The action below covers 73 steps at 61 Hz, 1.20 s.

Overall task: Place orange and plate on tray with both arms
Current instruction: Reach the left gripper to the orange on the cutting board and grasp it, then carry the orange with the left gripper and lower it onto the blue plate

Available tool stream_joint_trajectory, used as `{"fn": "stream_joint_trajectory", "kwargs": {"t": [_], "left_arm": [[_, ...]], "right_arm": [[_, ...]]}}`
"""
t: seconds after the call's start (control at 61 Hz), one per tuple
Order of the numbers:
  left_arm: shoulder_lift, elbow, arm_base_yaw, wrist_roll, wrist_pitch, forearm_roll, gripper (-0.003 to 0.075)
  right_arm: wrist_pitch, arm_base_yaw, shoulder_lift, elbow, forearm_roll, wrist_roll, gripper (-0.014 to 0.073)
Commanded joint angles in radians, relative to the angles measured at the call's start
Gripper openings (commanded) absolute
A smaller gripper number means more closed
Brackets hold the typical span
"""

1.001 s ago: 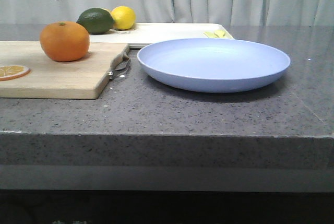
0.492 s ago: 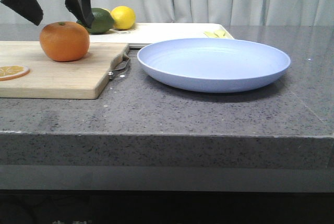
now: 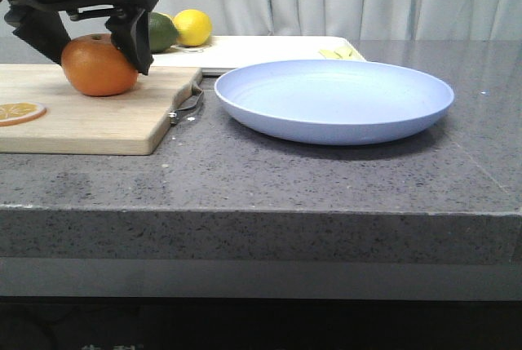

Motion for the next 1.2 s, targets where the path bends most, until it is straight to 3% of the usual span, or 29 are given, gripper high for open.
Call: {"fn": "stream_joint_trajectory", "kwargs": {"t": [0.0,0.197,0.459,0.574,0.689,0.82,1.181], "left_arm": [[-0.047,-0.032,0.001,-0.001,-0.042,-0.004,0.0600],[-0.047,-0.032,0.001,-0.001,-0.033,-0.004,0.0555],[-0.047,-0.054,0.001,-0.001,-0.032,-0.004,0.0297],[-0.047,-0.112,0.001,-0.001,0.007,-0.004,0.0221],[-0.047,-0.204,-0.021,-0.001,0.066,-0.006,0.0211],[-0.047,-0.261,-0.084,-0.001,0.047,-0.018,0.0212],[0.043,-0.266,-0.340,-0.001,-0.209,-0.021,0.0214]], "right_arm": [[-0.077,-0.002,0.006,-0.035,-0.003,-0.003,0.0612],[-0.077,-0.002,0.006,-0.035,-0.003,-0.003,0.0612],[-0.077,-0.002,0.006,-0.035,-0.003,-0.003,0.0612],[-0.077,-0.002,0.006,-0.035,-0.003,-0.003,0.0612],[-0.077,-0.002,0.006,-0.035,-0.003,-0.003,0.0612],[-0.077,-0.002,0.006,-0.035,-0.003,-0.003,0.0612],[-0.075,-0.002,0.006,-0.035,-0.003,-0.003,0.0612]]}}
